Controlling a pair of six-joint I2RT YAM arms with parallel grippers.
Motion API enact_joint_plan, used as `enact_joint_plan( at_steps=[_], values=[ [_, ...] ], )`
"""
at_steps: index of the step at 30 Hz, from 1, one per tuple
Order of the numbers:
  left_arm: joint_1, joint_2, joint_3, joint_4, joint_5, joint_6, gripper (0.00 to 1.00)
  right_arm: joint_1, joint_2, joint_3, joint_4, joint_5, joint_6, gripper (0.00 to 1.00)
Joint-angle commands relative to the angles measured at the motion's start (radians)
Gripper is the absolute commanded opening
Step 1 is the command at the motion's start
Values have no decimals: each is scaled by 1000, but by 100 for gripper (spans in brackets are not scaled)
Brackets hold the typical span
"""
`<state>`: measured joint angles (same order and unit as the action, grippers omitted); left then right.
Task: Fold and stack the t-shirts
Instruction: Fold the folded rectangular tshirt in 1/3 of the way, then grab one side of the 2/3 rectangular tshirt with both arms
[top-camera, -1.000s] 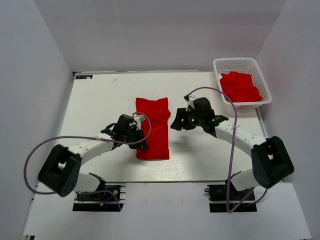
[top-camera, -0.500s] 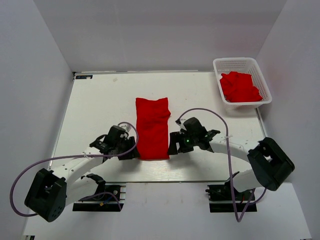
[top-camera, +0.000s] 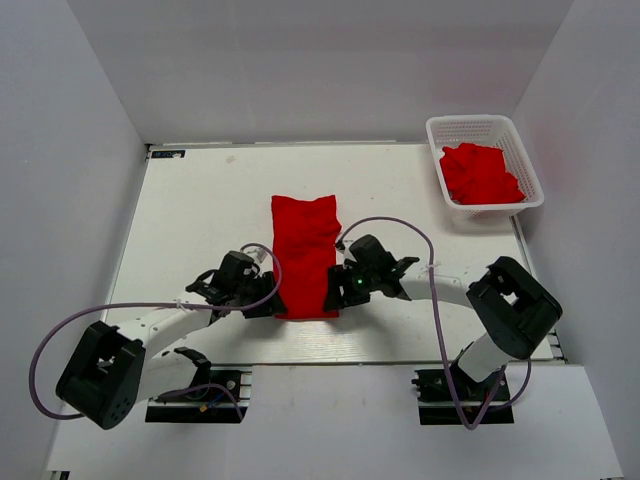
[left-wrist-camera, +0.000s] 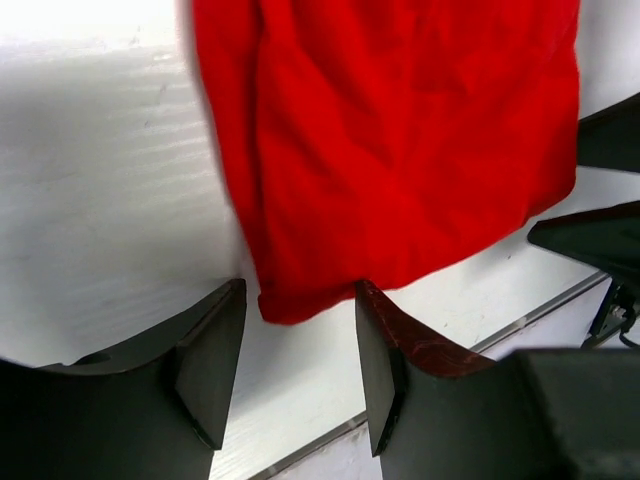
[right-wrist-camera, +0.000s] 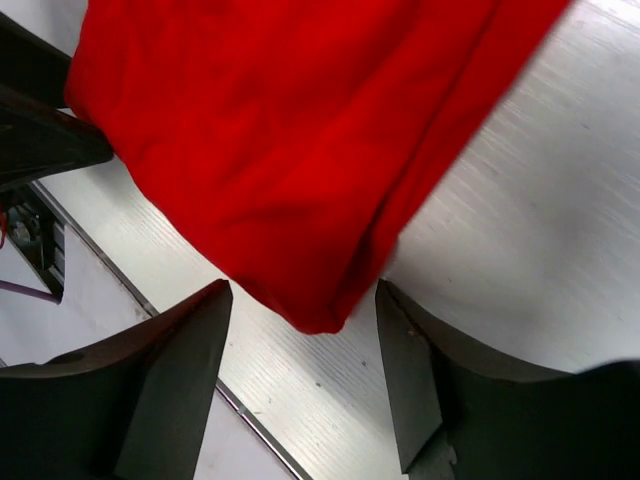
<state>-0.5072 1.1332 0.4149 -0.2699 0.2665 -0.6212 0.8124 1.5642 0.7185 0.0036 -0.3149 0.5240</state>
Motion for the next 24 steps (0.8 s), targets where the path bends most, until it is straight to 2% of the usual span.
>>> enact_joint_plan(
  at_steps=[1,3,7,9,10,12,15,16,18,19,20,22,24],
  values=[
    [1,28,12,44,4,11,58,18,40,15,-42,43,4,64],
    [1,45,12,57,4,11,58,22,48,10,-59,57,5,64],
    [1,83,-10,89,4,11,51,33,42,-27,-60,68,31,56],
    [1,95,-10,100,4,11,46,39,45,-30,-63,68,36,55],
    [1,96,-10,109,4,11,39,39,46,-22,-66,68,33,55],
    [1,123,-10,109,4,11,36,48,57,-10,-88,69,31,55],
    [1,134,-10,119,4,11,22,59,71,-7,-100,76,28,52],
    [1,134,-21,120,4,11,12,60,73,-5,-102,74,30,48],
    [1,143,-21,120,4,11,2,59,91,-4,-100,69,31,33],
    [1,143,-21,110,-6,11,0,60,94,1,-102,65,31,29],
    [1,143,-21,110,-6,11,0,60,100,1,-106,65,31,16],
    [1,132,-21,110,-6,20,0,64,103,1,-102,65,27,0],
    [1,122,-21,101,-6,20,0,60,93,-1,-109,74,30,0]
  ],
)
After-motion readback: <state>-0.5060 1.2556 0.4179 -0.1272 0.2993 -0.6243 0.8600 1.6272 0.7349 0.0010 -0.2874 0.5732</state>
